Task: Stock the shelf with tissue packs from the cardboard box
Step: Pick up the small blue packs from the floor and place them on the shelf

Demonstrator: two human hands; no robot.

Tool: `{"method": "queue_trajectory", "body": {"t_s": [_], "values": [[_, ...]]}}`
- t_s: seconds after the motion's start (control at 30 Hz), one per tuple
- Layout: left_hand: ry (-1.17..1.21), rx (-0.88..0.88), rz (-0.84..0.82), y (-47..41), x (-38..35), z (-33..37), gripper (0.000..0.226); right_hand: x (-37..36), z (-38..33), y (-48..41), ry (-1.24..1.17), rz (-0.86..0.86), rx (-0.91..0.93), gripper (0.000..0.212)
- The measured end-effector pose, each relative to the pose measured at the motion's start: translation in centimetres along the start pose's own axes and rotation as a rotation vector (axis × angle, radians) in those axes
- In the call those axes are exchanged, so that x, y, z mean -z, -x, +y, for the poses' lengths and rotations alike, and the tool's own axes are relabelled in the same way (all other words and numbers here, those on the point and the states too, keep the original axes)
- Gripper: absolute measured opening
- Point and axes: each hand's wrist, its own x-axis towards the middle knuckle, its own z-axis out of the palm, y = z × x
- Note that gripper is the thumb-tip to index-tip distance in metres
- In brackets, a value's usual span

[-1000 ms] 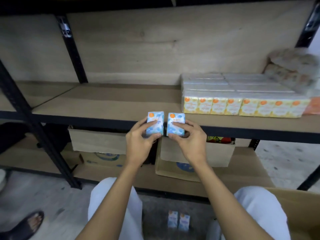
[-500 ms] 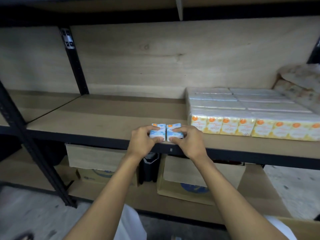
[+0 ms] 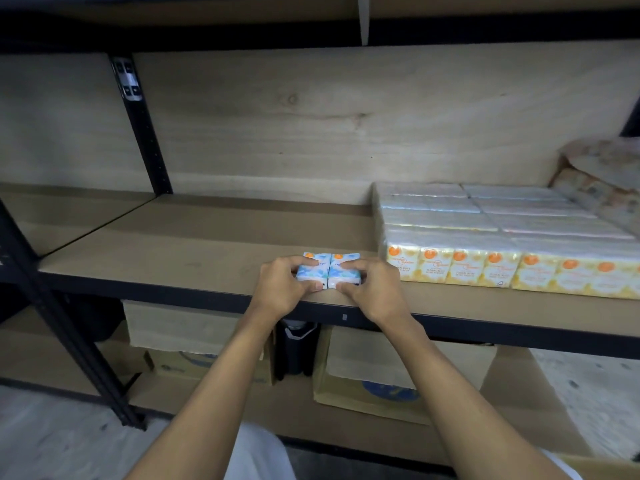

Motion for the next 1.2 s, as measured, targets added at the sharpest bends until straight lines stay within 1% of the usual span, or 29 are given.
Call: {"method": "queue_trajectory", "body": {"t_s": [0.4,0.57,0.7,0.83,1.2], "values": [[0.005,0.019,-0.013,-3.8,-0.1,-0.4,0.045,-1.2,-0.3,-3.5,0.106,-0.053,-0.012,0.045],[0.009,0.007,-0.001,-5.1,-0.7,-0.5,0.044,-1.8,-0.1,-4.7,0.121,-0.038,-0.027,0.046],[0.002,0.0,0.003,-6.2,-1.2,-0.7,0.045,-2.0,0.1,-5.7,0.115,-0.038,-0.032,0.05],[-0.004,-0.016,0.02,-7.2,-1.5,-0.7,0.045,-2.4,0.5,-6.7,0.134,-0.046,-0.038,0.046],[-0.029,-0.038,0.041,-8.5,-1.8,-0.8,0.044,-3.1,1.0,-8.0,0.12,-0.018,-0.041,0.046]]}}
